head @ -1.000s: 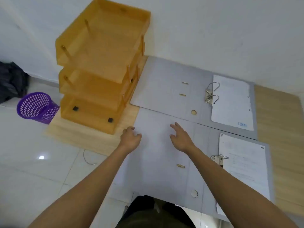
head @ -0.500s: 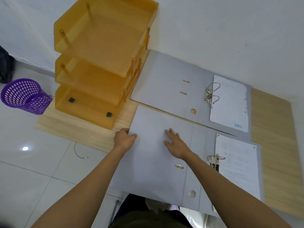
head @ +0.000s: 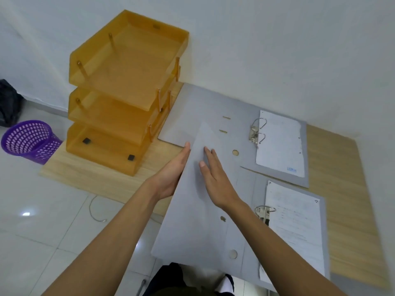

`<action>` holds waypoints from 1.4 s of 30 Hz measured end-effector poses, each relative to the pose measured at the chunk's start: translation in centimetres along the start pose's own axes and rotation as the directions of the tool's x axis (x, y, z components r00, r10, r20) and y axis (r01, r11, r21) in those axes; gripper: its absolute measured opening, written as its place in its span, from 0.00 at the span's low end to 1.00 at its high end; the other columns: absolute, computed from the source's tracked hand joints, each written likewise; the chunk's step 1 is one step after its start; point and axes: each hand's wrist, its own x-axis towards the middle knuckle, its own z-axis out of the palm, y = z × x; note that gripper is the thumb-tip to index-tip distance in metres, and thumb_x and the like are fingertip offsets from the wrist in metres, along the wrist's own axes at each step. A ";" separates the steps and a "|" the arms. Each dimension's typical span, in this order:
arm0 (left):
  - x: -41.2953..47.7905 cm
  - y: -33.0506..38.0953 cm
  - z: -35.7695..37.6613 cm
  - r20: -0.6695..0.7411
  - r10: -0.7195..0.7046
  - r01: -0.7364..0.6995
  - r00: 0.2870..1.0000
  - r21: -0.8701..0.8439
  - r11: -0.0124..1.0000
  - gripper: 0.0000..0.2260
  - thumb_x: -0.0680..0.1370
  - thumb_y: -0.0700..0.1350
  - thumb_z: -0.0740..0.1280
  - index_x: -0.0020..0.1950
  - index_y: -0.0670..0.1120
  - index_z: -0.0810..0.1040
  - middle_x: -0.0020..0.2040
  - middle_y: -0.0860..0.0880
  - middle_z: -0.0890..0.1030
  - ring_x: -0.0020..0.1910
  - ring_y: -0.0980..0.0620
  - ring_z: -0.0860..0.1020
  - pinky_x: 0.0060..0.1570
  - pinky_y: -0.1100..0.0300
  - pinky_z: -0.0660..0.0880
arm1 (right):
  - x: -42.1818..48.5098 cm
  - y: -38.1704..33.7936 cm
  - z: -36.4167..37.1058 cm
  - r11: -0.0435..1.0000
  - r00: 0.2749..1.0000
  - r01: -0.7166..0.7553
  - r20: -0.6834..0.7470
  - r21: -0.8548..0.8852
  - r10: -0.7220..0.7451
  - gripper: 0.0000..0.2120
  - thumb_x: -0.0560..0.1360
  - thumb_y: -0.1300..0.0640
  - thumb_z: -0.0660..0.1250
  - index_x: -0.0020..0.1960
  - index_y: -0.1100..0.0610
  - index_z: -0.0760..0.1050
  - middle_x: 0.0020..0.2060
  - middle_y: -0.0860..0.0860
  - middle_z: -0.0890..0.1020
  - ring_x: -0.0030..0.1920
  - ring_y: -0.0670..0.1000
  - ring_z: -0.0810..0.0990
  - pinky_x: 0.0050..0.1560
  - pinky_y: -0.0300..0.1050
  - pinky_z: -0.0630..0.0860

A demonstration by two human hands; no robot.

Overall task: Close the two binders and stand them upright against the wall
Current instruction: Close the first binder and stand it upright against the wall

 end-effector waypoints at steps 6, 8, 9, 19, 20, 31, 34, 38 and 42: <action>2.9 -1.9 8.9 -0.020 0.061 -0.059 0.998 0.086 0.995 0.33 0.80 0.69 0.49 0.74 0.51 0.75 0.69 0.45 0.81 0.68 0.46 0.79 0.71 0.47 0.71 | -5.2 0.7 -5.5 0.992 0.995 0.052 -0.090 0.117 -0.042 0.35 0.81 0.35 0.51 0.83 0.43 0.41 0.83 0.39 0.46 0.81 0.41 0.47 0.80 0.44 0.47; 3.6 -3.7 12.1 0.004 0.074 -0.074 0.997 0.132 0.989 0.32 0.80 0.68 0.50 0.76 0.52 0.71 0.74 0.46 0.76 0.73 0.48 0.73 0.74 0.47 0.67 | -6.9 1.8 -7.8 0.980 0.991 0.056 -0.133 0.189 -0.031 0.35 0.80 0.33 0.52 0.82 0.40 0.43 0.83 0.40 0.51 0.82 0.44 0.53 0.81 0.53 0.56; 4.0 -4.6 13.6 0.038 0.095 -0.101 0.995 0.174 0.980 0.30 0.80 0.68 0.51 0.77 0.55 0.69 0.76 0.50 0.72 0.76 0.52 0.70 0.75 0.49 0.65 | -7.7 2.3 -8.9 0.972 0.989 0.052 -0.147 0.230 -0.018 0.35 0.79 0.33 0.53 0.81 0.37 0.44 0.82 0.41 0.54 0.81 0.46 0.57 0.79 0.56 0.62; 8.8 -14.5 18.4 -0.152 0.101 0.029 0.983 0.678 0.734 0.36 0.79 0.70 0.51 0.82 0.60 0.41 0.84 0.56 0.42 0.83 0.50 0.42 0.80 0.42 0.43 | -14.1 9.6 -19.6 0.947 0.952 -0.039 -0.276 0.318 0.133 0.29 0.76 0.61 0.67 0.74 0.45 0.67 0.63 0.45 0.81 0.62 0.46 0.80 0.60 0.53 0.82; 8.8 -14.9 18.7 -0.174 0.110 0.045 0.979 0.702 0.711 0.35 0.80 0.67 0.51 0.82 0.58 0.41 0.84 0.54 0.41 0.83 0.49 0.41 0.80 0.43 0.42 | -14.4 10.4 -20.5 0.947 0.951 -0.059 -0.272 0.315 0.150 0.28 0.76 0.62 0.67 0.73 0.47 0.68 0.62 0.46 0.82 0.60 0.46 0.81 0.59 0.52 0.82; 10.9 -18.2 21.6 -0.393 0.153 0.287 0.907 0.841 0.459 0.48 0.72 0.72 0.63 0.83 0.58 0.41 0.84 0.47 0.39 0.82 0.35 0.43 0.76 0.33 0.51 | -17.0 22.0 -24.1 0.937 0.860 -0.251 -0.388 0.243 0.331 0.37 0.75 0.67 0.66 0.80 0.53 0.57 0.66 0.51 0.78 0.57 0.47 0.75 0.56 0.37 0.70; 10.8 -19.2 21.3 -0.415 0.155 0.253 0.897 0.768 0.588 0.53 0.71 0.65 0.73 0.83 0.50 0.44 0.83 0.43 0.55 0.79 0.39 0.62 0.75 0.44 0.63 | -17.4 25.8 -24.4 0.910 0.814 -0.309 -0.418 0.277 0.404 0.37 0.74 0.68 0.65 0.80 0.54 0.58 0.69 0.54 0.77 0.59 0.51 0.77 0.57 0.38 0.69; 10.6 -21.0 21.7 -0.520 0.143 0.313 0.842 0.687 0.656 0.47 0.71 0.60 0.76 0.79 0.40 0.56 0.75 0.40 0.71 0.71 0.39 0.73 0.66 0.48 0.72 | -17.2 29.2 -23.3 0.887 0.824 -0.453 -0.338 0.087 0.454 0.40 0.75 0.64 0.65 0.82 0.52 0.51 0.75 0.59 0.65 0.73 0.60 0.68 0.65 0.47 0.72; 10.8 -21.3 22.4 -0.552 0.153 0.365 0.820 0.709 0.603 0.42 0.70 0.62 0.75 0.72 0.40 0.61 0.70 0.38 0.74 0.68 0.37 0.74 0.62 0.44 0.74 | -16.6 30.0 -20.6 0.882 0.932 -0.361 -0.127 -0.304 0.338 0.39 0.78 0.57 0.66 0.83 0.49 0.49 0.83 0.54 0.41 0.83 0.60 0.42 0.81 0.54 0.52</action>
